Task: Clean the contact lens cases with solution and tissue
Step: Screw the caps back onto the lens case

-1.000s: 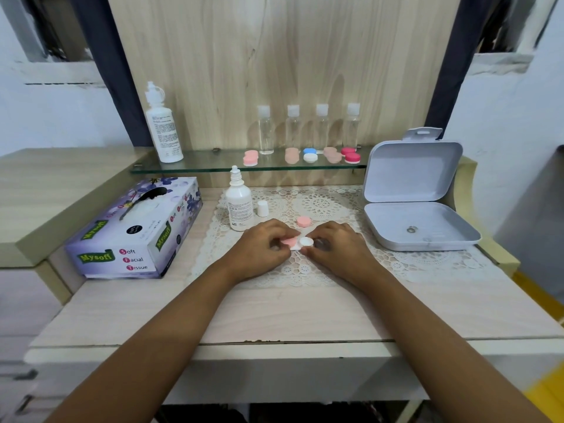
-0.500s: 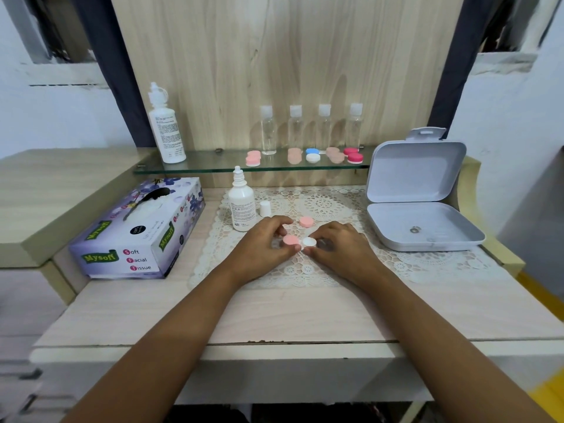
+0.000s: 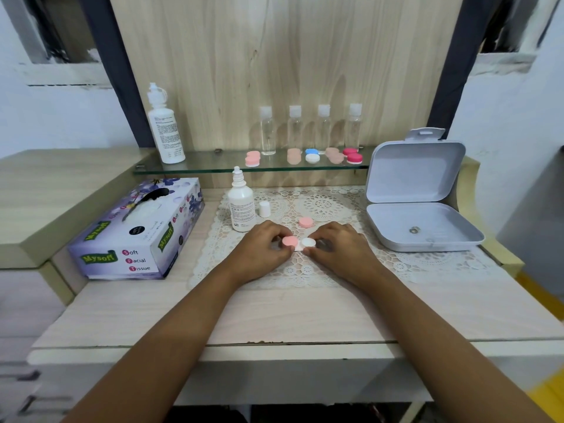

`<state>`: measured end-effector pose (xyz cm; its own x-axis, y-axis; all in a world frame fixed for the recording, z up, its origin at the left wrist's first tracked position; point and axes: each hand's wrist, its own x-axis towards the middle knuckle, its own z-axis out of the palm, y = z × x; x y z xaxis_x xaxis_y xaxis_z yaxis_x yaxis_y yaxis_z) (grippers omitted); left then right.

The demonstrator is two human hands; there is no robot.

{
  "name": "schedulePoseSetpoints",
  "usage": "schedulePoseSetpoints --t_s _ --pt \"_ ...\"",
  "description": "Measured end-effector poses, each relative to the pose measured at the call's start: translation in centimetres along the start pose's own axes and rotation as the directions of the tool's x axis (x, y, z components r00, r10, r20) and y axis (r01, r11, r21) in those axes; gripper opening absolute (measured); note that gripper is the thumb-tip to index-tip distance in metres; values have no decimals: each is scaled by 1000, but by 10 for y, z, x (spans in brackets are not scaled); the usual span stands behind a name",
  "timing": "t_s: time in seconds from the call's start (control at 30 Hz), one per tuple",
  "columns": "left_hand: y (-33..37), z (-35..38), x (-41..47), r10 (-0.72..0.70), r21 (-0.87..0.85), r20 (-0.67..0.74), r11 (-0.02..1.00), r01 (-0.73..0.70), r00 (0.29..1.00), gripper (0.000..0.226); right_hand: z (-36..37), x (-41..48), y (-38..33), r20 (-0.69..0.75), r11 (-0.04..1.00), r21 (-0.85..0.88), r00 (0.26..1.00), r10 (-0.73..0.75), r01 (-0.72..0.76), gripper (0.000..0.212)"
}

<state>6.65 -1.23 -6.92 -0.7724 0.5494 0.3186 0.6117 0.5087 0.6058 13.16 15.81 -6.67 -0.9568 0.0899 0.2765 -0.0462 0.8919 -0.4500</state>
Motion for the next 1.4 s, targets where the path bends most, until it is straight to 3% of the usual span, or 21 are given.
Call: schedulePoseSetpoints --t_s 0.17,0.33,0.67,0.87,1.23,1.4 --pt "0 0 1 -12 11 -31 1000 12 999 36 0 0 0 -7 1000 -2 1000 -5 5 28" --pt "-2 0 3 16 59 -8 998 -16 1000 24 0 0 0 -2 1000 1 1000 -12 12 27" --pt "-2 1 2 58 122 8 991 -58 998 27 1 1 2 18 1000 -20 1000 -1 2 29" --pt "-4 2 1 53 123 2 991 -53 999 27 -14 9 1 69 955 275 993 93 -109 26" --pt "-3 0 0 57 110 3 992 -57 998 26 -10 44 0 62 984 144 993 96 -104 42" --pt "-4 1 1 44 104 13 994 -45 999 26 -1 55 0 51 989 115 995 83 -89 35"
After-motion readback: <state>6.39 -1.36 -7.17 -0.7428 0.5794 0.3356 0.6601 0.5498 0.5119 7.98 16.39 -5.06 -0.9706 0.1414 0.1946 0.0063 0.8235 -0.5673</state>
